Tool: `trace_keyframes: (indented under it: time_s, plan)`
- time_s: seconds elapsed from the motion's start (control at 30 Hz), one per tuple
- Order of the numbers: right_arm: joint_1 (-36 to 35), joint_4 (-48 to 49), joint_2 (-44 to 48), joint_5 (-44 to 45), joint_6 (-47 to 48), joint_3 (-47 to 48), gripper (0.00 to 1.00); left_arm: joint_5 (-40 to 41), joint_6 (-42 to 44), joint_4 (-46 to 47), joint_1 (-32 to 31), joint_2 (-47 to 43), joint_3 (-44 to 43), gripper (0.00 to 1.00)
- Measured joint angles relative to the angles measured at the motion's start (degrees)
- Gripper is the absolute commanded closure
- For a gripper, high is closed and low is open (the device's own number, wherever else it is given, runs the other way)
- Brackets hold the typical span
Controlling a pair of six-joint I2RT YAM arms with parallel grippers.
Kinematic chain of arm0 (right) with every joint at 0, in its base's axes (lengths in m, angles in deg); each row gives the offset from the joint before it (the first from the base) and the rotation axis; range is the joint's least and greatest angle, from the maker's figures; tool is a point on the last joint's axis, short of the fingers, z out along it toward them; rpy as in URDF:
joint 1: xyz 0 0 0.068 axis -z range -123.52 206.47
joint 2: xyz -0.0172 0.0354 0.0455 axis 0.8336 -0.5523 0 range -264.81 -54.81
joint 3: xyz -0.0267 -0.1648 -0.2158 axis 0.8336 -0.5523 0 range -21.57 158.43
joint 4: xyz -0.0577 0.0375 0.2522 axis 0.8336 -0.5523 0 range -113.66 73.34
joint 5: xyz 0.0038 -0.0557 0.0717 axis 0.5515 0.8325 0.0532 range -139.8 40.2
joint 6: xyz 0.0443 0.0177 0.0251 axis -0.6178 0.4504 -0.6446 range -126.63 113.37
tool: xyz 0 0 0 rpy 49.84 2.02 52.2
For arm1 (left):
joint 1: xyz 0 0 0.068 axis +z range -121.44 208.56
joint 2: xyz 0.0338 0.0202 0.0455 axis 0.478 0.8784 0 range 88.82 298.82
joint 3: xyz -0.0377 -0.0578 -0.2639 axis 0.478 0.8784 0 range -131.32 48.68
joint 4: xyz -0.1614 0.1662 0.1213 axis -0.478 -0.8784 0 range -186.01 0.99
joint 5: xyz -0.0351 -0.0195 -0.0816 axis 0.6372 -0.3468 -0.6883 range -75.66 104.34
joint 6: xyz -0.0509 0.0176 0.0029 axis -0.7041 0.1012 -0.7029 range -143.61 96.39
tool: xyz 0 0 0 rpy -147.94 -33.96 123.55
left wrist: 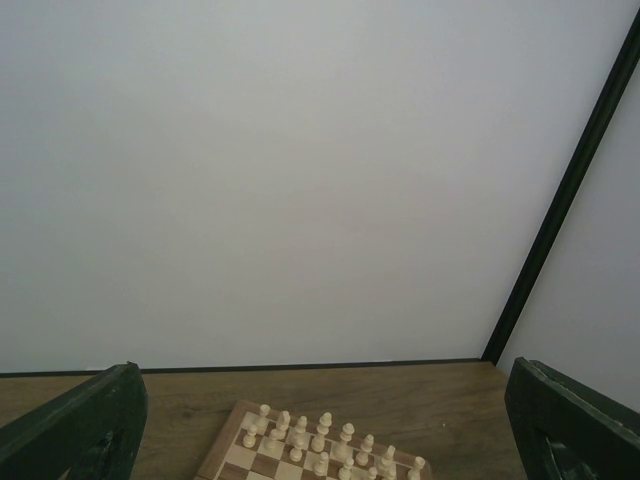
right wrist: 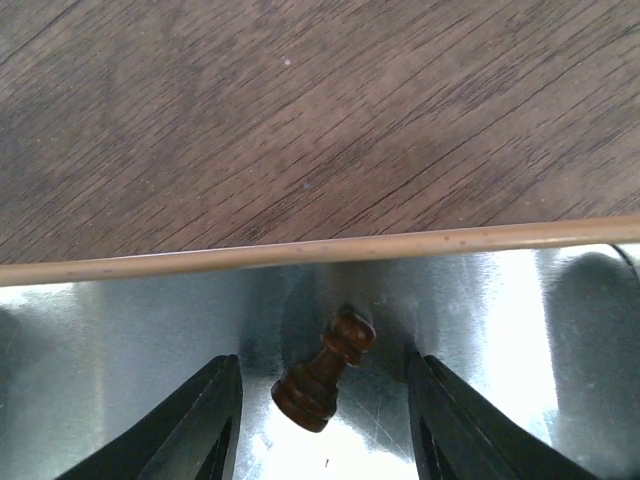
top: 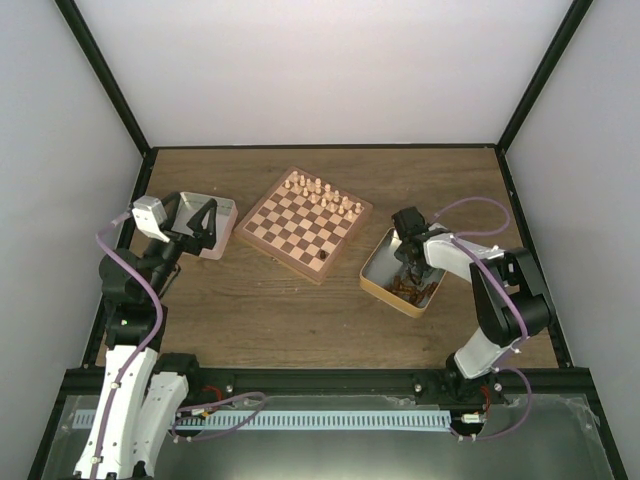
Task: Set up the chess pieces on the board
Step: Pick up the chess piece from the storage box.
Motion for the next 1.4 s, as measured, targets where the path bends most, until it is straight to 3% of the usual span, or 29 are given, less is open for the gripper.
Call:
trace_keyframes:
  time_s: [0.27,0.8,0.97,1.23,1.4]
  plan:
    - [0.0,-0.5,-0.1,1.3,-0.5,-0.3,0.59,0.0,0.0,0.0,0.0,0.0,0.0,0.00]
    - [0.3,0.1,-0.2,0.9,0.1,-0.9,0.83,0.0,0.0,0.0,0.0,0.0,0.1,0.00]
    - [0.3,1.6,1.3,0.3,0.9,-2.7,0.85,0.0,0.0,0.0,0.0,0.0,0.1,0.00]
    - [0.3,3.8,9.9,-4.4,7.5,-5.9,0.85,-1.8,0.0,0.2,0.0,0.5,0.1,0.00]
    - [-0.2,8.4,18.1,-12.8,12.6,-5.0,0.85,-7.1,-0.7,1.8,0.0,2.3,0.5,0.00]
